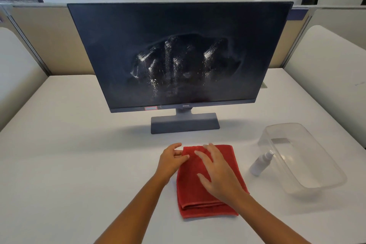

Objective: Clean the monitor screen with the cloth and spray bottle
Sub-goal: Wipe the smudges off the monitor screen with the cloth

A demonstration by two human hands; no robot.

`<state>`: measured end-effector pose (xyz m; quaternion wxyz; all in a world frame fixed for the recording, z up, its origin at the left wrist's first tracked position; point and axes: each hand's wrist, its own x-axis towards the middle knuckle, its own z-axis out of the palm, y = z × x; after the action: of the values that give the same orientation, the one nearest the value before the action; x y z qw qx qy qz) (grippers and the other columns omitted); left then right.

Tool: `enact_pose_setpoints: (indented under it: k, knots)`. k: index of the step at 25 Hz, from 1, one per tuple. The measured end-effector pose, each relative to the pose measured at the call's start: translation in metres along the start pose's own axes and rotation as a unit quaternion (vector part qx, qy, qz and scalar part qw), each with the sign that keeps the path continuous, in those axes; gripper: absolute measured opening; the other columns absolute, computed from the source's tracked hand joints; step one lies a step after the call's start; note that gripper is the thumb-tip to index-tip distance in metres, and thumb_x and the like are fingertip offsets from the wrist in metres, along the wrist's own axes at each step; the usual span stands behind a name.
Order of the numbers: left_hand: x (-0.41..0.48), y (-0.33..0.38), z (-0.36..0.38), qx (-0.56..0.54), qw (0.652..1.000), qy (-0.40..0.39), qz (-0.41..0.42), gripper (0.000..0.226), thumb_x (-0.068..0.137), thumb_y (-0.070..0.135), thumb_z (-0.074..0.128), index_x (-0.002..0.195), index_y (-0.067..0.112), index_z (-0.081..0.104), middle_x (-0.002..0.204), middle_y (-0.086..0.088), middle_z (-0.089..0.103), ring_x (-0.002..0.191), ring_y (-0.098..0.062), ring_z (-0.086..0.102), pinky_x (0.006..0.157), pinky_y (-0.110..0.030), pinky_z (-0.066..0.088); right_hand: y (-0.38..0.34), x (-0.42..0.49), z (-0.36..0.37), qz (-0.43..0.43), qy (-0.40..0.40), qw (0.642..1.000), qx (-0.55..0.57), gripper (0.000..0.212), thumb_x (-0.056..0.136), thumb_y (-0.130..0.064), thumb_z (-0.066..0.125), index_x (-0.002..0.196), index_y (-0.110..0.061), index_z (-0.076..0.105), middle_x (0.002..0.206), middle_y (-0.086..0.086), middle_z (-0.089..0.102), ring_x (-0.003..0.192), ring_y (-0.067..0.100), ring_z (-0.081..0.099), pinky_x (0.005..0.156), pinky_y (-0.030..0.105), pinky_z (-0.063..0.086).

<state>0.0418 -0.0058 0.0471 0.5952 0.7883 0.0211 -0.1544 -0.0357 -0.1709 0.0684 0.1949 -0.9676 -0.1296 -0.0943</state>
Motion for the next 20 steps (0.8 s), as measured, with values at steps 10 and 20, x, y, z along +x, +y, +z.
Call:
enact_pose_setpoints:
  k: [10,20]
  knots:
    - [-0.012,0.066,-0.039,0.121,0.959,-0.228,0.118,0.031,0.079,0.002,0.066,0.104,0.020,0.062,0.097,0.002,0.065,0.090,-0.013,0.062,0.075,-0.016,0.052,0.014,0.054,-0.030,-0.073,-0.095,0.992,-0.049,0.041,0.080,-0.034,0.066,0.116,-0.015,0.061,0.123,0.010,0.060,0.125,0.028,0.047,0.114,0.046,0.023]
    - [-0.003,0.131,-0.040,0.261,0.888,-0.085,0.369,0.023,0.086,0.005,0.060,0.103,0.018,0.065,0.107,0.000,0.064,0.097,-0.010,0.058,0.080,-0.012,0.044,-0.042,0.050,-0.044,0.125,0.035,0.940,0.314,0.011,0.085,-0.022,0.063,0.091,-0.019,0.055,0.067,-0.003,0.060,0.058,0.013,0.056,0.055,0.024,0.048]
